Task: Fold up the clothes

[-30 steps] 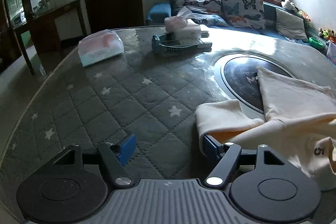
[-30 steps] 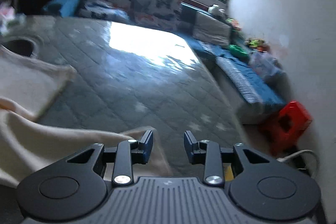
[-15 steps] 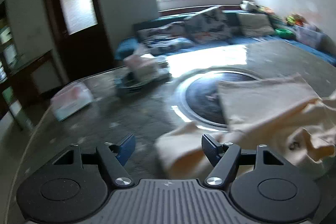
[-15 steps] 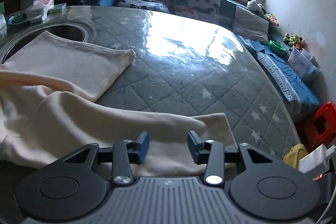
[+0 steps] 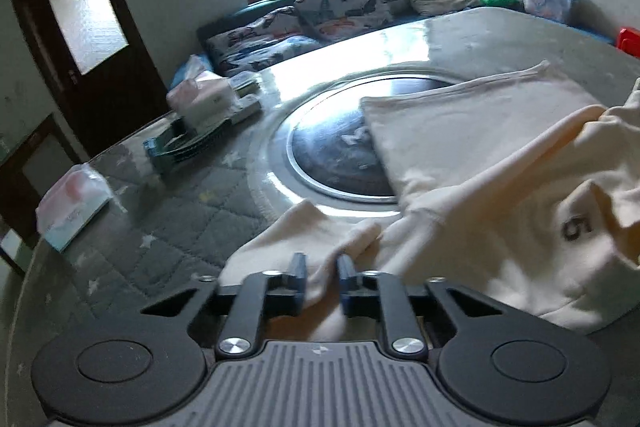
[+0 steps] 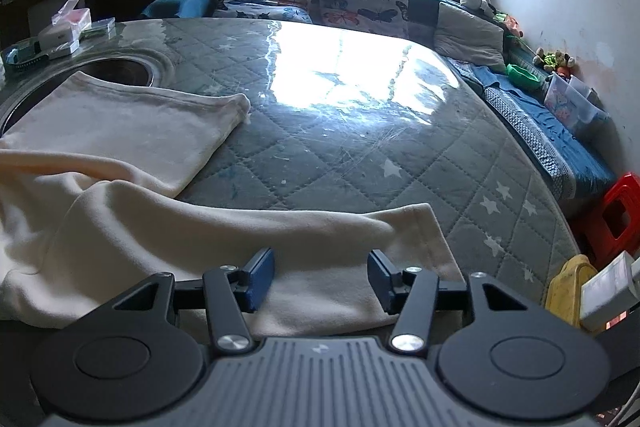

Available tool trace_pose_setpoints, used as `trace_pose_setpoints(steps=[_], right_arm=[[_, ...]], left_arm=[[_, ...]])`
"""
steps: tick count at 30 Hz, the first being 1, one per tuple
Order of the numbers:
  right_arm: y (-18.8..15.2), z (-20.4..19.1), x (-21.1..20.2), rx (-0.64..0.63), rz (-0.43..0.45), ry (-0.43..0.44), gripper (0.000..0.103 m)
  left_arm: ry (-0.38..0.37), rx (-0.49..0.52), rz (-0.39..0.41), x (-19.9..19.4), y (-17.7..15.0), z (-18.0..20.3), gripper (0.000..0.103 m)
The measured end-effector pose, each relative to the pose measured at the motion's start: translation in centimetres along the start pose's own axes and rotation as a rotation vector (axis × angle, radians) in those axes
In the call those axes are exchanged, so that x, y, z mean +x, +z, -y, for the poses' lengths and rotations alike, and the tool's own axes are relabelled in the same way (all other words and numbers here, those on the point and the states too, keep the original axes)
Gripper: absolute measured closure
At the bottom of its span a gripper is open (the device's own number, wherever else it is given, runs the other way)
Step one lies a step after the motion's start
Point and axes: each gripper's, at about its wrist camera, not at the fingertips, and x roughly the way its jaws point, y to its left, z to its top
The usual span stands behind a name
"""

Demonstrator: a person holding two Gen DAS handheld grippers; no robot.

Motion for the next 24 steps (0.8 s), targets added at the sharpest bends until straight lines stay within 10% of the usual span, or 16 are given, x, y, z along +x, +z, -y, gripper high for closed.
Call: trace_pose_setpoints(steps=[13, 24], right_arm=[[0.4, 0.1, 0.3, 0.002, -0.008, -0.019, 0.045], [0.5, 0.3, 0.4, 0.021, -0.015, -0.024, 0.044]], left_arm=[[0.344, -0.512, -0.013, -0.7, -2.4, -11.4, 0.099], [0.183, -0.463, -0.034, -1.1, -2.2, -9.7, 0.094]])
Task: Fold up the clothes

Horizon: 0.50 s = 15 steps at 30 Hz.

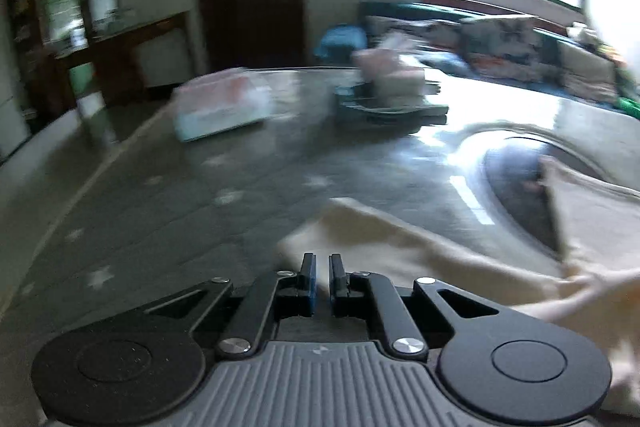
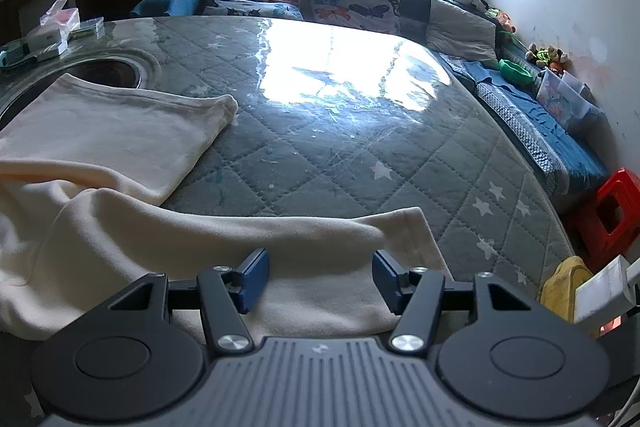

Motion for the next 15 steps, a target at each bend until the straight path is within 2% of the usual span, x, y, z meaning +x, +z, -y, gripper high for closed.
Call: trace_pose_setpoints(steps=[4, 7, 10, 13, 15], right_arm=[[-0.2, 0.5, -0.1, 0.027, -0.005, -0.003, 0.044], [-0.6, 0.9, -0.4, 0.029, -0.013, -0.02, 0.044], [-0.9, 1.4, -0.6, 0.024, -0.022, -0.042, 0.044], [-1.2, 1.9, -0.8, 0.026, -0.031, -0.068, 0.045], [-1.2, 2.1, -1.0, 0.02, -0.03, -0.083, 0.045]], left_arm=[[-0.064, 0.05, -0.013, 1.3, 0.3, 2.8, 0.089], [-0.058, 0.063, -0.032, 2.7, 0.1, 3.8, 0.08], [-0.046, 0.077, -0.034, 3.1, -0.3, 4.0, 0.077], [-0.034, 0.095, -0.035, 2.6, -0.5, 4.1, 0.077], [-0.063, 0.115, -0.025, 1.4, -0.6, 4.4, 0.077]])
